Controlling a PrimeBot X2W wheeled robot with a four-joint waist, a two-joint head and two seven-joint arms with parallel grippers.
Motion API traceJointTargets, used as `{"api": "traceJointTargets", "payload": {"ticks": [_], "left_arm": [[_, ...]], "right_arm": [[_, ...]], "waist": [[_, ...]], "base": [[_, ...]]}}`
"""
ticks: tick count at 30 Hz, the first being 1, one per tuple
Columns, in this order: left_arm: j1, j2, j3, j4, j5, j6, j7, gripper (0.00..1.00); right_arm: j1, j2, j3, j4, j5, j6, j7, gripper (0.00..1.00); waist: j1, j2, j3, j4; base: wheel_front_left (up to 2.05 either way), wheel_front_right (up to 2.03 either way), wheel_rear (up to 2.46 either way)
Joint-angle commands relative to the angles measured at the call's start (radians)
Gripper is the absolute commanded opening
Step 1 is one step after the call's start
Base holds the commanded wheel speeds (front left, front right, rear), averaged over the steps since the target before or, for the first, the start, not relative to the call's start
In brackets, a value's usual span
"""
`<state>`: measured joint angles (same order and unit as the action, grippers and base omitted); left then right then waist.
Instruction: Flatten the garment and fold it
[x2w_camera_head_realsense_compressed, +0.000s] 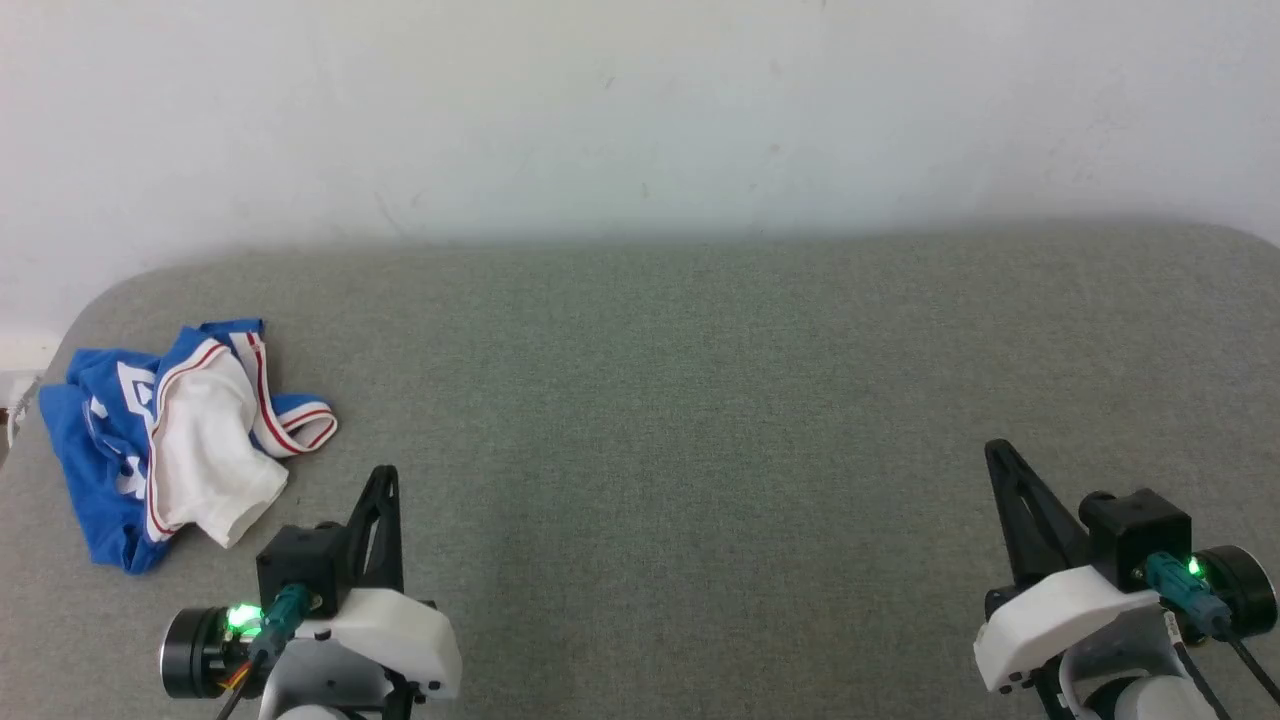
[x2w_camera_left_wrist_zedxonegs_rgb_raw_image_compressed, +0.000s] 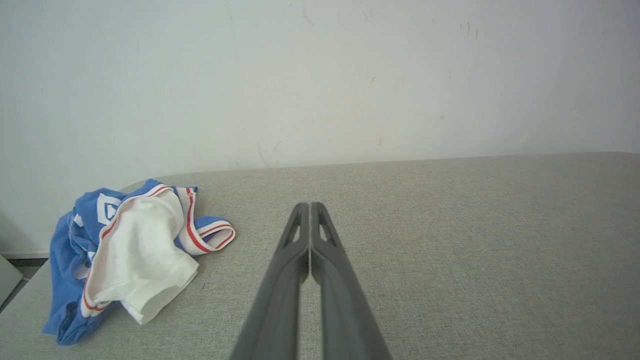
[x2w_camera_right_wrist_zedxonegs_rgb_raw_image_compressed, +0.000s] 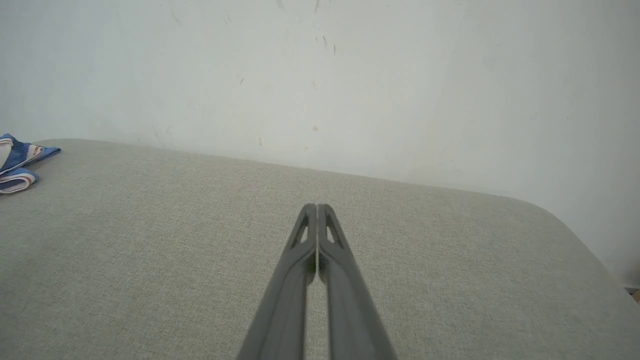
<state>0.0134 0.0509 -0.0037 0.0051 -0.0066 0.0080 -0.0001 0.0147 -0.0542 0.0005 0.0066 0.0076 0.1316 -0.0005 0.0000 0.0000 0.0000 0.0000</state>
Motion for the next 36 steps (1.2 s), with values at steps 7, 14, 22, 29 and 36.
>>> {"api": "traceJointTargets", "payload": {"ticks": [7,14,22,29,36], "left_arm": [[-0.013,-0.001,0.004,-0.005,0.007,-0.008,0.0,0.0],[-0.013,-0.001,0.004,-0.005,0.007,-0.008,0.0,0.0],[-0.013,-0.001,0.004,-0.005,0.007,-0.008,0.0,0.0],[-0.013,-0.001,0.004,-0.005,0.007,-0.008,0.0,0.0],[-0.013,-0.001,0.004,-0.005,0.007,-0.008,0.0,0.0]], "right_arm": [[-0.015,0.004,0.0,-0.007,-0.008,-0.001,0.0,0.0],[-0.015,0.004,0.0,-0.007,-0.008,-0.001,0.0,0.0],[-0.015,0.004,0.0,-0.007,-0.008,-0.001,0.0,0.0],[-0.015,0.004,0.0,-0.007,-0.008,-0.001,0.0,0.0],[-0.015,0.004,0.0,-0.007,-0.008,-0.001,0.0,0.0]], "waist": [[0.0,0.0,0.0,0.0],[0.0,0.0,0.0,0.0],[0.0,0.0,0.0,0.0],[0.0,0.0,0.0,0.0],[0.0,0.0,0.0,0.0]], "base": [[0.0,0.0,0.0],[0.0,0.0,0.0],[0.0,0.0,0.0],[0.0,0.0,0.0],[0.0,0.0,0.0]]}}
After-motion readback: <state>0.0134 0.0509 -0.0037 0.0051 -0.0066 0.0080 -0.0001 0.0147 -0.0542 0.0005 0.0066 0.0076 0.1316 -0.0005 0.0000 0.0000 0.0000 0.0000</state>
